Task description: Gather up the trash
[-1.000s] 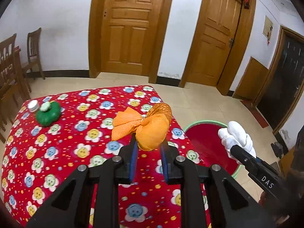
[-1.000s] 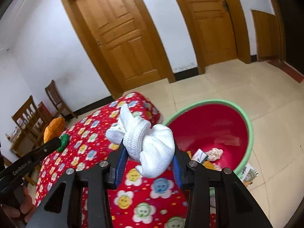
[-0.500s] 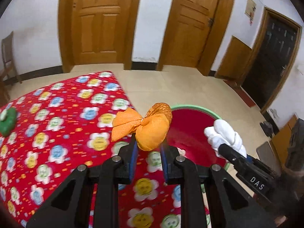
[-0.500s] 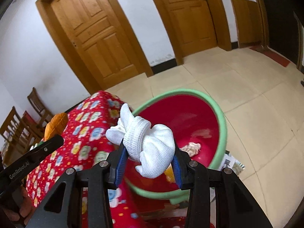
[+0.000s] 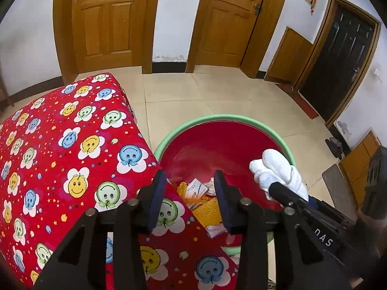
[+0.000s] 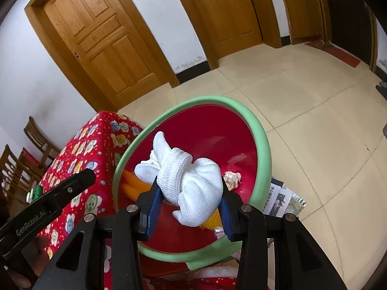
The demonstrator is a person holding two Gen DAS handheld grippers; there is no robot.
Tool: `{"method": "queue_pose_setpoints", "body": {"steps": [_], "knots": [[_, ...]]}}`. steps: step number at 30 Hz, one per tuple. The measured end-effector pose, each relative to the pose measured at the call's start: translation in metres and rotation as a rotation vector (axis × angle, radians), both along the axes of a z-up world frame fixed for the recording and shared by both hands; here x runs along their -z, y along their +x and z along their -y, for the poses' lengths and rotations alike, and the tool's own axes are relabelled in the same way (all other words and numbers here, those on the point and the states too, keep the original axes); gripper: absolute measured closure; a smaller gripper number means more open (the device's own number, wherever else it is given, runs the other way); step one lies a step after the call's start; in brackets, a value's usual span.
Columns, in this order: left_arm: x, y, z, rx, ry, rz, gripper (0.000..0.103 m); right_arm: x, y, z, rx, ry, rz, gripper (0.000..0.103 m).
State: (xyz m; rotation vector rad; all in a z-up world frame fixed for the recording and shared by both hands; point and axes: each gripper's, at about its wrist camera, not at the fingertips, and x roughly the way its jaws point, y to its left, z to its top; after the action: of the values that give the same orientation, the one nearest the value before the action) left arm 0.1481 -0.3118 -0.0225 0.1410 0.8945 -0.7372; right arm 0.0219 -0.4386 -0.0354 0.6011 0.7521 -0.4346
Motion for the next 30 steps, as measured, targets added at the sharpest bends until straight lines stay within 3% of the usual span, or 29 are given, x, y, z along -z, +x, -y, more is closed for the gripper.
{"method": "queue_pose_setpoints", "body": {"steps": [6,10,21,25,30], "knots": [[-0.001,0.003,-0.008,-0.038,-0.005,-0.003,0.062,0.004,0.004,0.003,-0.007,0.015,-0.005,0.056],[-0.005,0.004,-0.016,-0.063,-0.009,0.003,0.062,0.004,0.003,0.002,0.001,0.012,-0.004,0.041],[-0.024,-0.004,-0.048,-0.117,0.006,0.036,0.062,-0.016,-0.003,-0.015,-0.008,-0.016,0.029,0.039],[-0.030,-0.008,-0.068,-0.160,0.004,0.042,0.062,-0.028,-0.005,-0.030,-0.017,-0.047,0.044,0.029],[-0.040,-0.014,-0.102,-0.227,0.006,0.054,0.062,-0.039,-0.007,-0.052,-0.048,-0.067,0.061,0.029]]}}
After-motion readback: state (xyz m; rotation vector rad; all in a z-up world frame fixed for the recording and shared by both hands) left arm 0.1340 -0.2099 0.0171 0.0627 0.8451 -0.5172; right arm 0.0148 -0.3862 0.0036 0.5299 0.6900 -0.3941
